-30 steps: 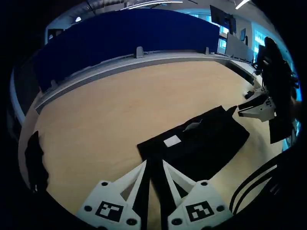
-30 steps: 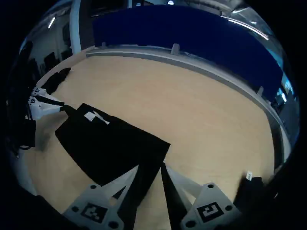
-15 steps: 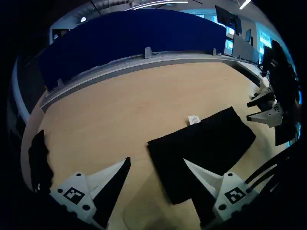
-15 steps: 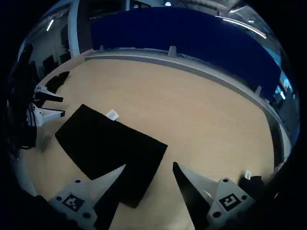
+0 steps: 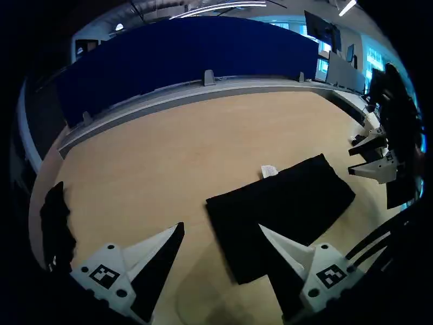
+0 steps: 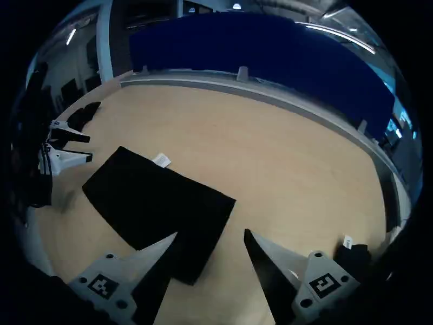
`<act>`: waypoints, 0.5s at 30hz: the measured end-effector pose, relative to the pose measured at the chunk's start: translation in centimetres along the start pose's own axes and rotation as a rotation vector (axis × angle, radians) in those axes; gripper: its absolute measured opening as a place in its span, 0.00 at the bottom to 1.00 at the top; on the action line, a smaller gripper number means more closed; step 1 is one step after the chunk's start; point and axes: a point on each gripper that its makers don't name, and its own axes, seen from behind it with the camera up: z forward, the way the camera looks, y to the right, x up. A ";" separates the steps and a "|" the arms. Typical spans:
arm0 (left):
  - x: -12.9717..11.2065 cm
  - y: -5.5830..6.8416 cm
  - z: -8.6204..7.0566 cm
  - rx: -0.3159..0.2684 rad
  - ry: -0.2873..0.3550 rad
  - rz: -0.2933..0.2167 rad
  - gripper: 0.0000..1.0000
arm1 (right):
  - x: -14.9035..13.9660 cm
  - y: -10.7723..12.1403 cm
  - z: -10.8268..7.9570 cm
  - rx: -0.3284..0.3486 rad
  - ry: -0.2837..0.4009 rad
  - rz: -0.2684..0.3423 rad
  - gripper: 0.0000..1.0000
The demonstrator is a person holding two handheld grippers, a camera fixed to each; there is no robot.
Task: Fold towel
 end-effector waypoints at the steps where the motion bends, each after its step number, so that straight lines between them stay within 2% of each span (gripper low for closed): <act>1: 0.0 0.0 -0.3 0.001 0.002 -0.005 0.91 | -0.1 0.0 -0.2 0.001 0.001 -0.002 0.85; 6: -0.2 -0.2 -1.8 0.012 0.014 -0.032 0.92 | -0.6 -0.1 -0.9 0.012 0.003 -0.014 0.85; 15: -2.0 -0.8 -5.1 0.057 0.011 -0.071 0.92 | -1.4 -1.3 -2.2 0.075 0.003 -0.059 0.86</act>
